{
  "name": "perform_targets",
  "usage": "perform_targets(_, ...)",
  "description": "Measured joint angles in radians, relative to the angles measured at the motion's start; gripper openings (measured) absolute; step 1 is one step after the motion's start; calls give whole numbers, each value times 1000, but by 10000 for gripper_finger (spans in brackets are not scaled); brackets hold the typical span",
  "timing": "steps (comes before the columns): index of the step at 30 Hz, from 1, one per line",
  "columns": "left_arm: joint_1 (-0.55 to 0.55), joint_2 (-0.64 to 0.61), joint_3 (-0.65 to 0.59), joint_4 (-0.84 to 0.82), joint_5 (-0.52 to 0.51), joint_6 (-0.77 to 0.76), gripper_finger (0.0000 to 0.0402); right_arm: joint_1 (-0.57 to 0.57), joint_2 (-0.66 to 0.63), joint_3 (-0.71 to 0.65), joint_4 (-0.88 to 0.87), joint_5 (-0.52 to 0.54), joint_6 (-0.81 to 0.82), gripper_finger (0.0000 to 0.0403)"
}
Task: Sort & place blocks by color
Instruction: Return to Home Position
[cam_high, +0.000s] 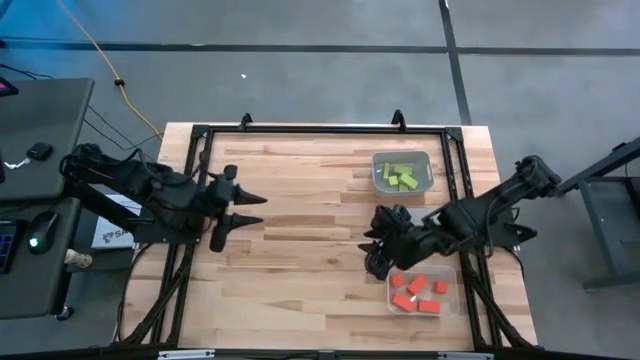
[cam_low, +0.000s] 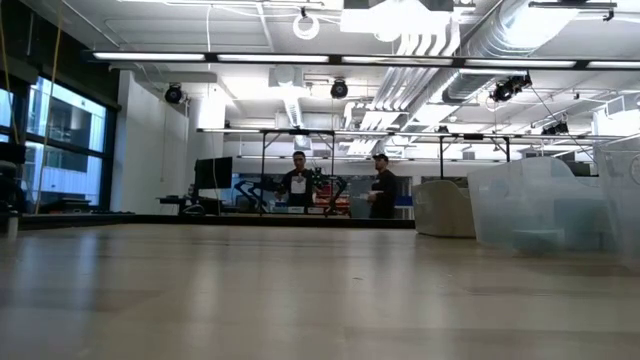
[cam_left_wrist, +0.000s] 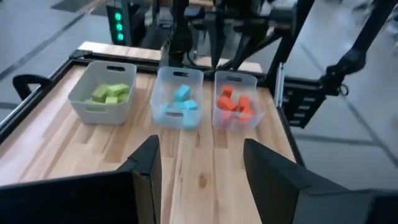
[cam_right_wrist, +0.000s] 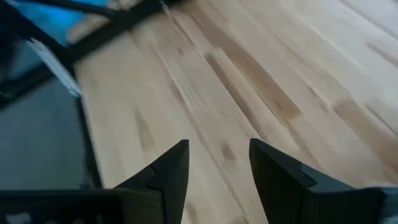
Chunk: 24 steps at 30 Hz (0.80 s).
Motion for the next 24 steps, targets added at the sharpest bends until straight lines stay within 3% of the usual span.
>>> perform_targets(7,-1,-225,-299,262,2,18,147,-43,-50,0,105,-7,-118,158)
perform_targets(15,3,-452,-596,450,-2,38,147,-79,-93,0,164,-10,-127,158)
perform_targets(24,3,-680,-858,547,-98,37,147,-105,-94,0,182,-12,-123,158)
